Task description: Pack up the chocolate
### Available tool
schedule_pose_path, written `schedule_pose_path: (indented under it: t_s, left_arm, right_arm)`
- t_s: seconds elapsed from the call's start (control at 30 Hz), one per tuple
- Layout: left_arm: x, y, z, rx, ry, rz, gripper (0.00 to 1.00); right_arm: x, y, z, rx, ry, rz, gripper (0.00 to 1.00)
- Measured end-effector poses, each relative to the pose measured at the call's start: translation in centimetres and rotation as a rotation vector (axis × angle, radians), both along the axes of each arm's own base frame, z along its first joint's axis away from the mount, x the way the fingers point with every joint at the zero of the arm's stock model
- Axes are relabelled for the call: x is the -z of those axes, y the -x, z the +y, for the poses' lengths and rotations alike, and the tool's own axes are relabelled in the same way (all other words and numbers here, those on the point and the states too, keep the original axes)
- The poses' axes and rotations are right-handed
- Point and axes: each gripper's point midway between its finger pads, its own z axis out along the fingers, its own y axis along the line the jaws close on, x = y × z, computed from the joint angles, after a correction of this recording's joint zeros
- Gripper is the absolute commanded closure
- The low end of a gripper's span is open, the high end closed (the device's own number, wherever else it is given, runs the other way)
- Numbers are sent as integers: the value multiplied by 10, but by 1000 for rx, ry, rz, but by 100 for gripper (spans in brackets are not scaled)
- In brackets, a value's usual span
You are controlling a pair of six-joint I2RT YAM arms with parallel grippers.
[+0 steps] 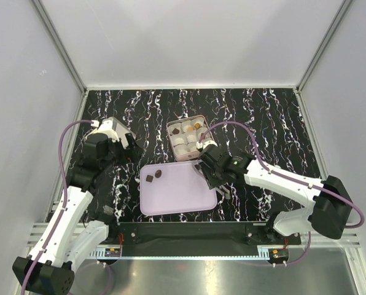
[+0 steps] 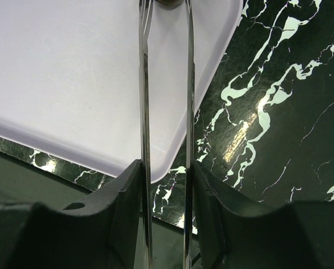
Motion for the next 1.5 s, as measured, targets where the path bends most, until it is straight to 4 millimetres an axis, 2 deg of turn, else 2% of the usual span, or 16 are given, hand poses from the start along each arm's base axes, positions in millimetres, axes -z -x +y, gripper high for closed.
schedule_pose_path:
  t_s: [0.33,0.7,1.03,1.33,1.5]
  left_arm:
    - [0,0,0,-1,0,0,1]
    - [0,0,0,-2,0,0,1]
    - [0,0,0,-2,0,0,1]
    - [0,0,0,1,2,0,1]
    - [0,0,0,1,3,1,1]
  right_arm:
    - [-1,1,0,-3,-2,5,60]
    - [-21,-1,4,-4,-36,-17,63]
    - [-25,0,-2,1,-16,-20,51]
    - [-40,8,-14,5,-38,-39,51]
    - [-36,12,-19,11,-32,-31,51]
